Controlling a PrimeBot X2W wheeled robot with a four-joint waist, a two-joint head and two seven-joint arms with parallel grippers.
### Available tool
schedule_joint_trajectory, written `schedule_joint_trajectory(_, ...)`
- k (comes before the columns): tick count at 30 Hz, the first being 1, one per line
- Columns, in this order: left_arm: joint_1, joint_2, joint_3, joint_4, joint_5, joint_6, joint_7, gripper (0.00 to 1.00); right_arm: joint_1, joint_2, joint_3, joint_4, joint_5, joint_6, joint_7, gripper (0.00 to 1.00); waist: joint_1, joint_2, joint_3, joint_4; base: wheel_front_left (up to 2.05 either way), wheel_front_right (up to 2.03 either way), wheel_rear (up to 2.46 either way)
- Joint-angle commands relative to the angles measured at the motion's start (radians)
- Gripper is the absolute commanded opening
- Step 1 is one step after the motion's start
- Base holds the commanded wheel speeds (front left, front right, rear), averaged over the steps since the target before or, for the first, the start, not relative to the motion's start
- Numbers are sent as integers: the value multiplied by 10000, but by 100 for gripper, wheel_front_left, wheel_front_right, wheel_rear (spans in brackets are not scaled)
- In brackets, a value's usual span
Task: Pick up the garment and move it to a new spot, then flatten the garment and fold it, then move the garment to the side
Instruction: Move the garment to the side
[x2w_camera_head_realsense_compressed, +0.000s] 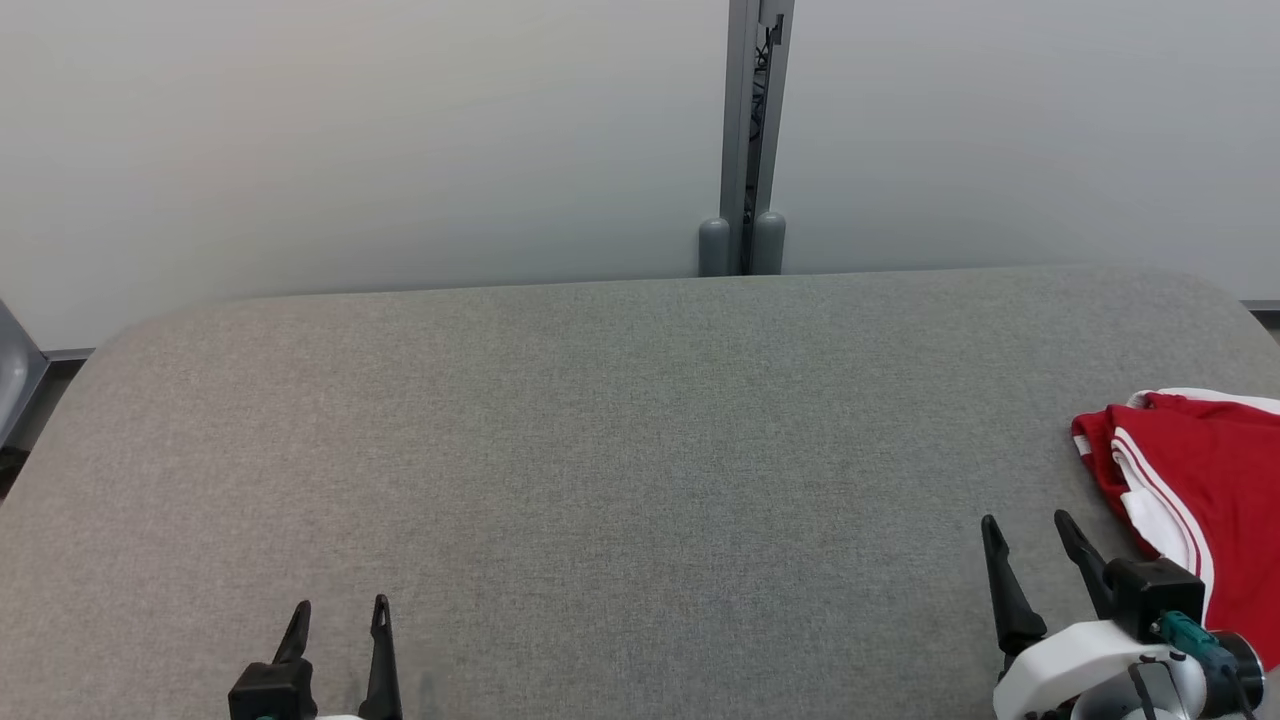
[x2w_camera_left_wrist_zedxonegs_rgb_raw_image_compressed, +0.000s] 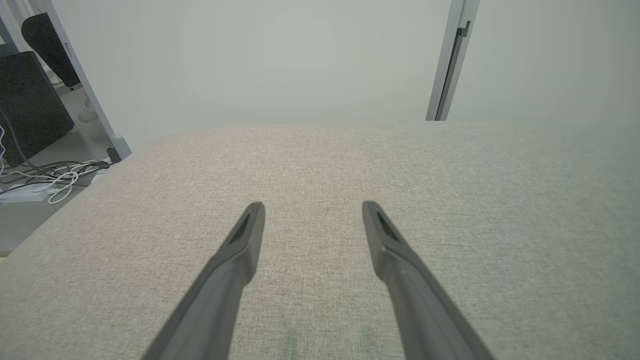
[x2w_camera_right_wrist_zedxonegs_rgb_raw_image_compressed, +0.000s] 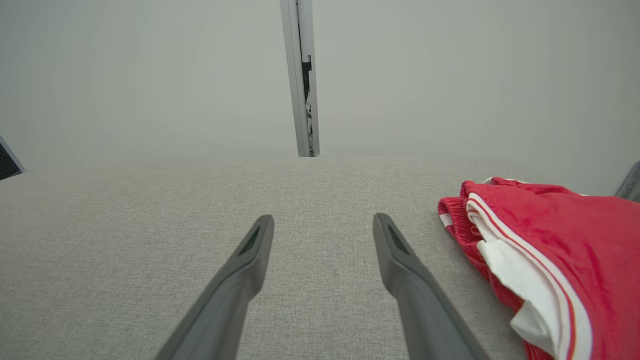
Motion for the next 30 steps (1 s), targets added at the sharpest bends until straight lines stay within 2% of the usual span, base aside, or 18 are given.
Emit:
schedule_joint_trajectory(1,138,41,102,-14,-57,47,-44,100,182,-76,65,-74,46,-3,-17,100,0,-1,-57,5,0,0,0)
schedule_joint_trajectory(16,146,44,628,217,-391,-170,-44,100,522,-75,290,-409,-364,-3,-17,100,0,-1,-123,-97,0,0,0)
schedule_joint_trajectory(30,-98,46,419,358,-404,-223,-44,100,445,-72,164,-217,-478,-3,-17,100,0,-1,191,-187,0,0,0)
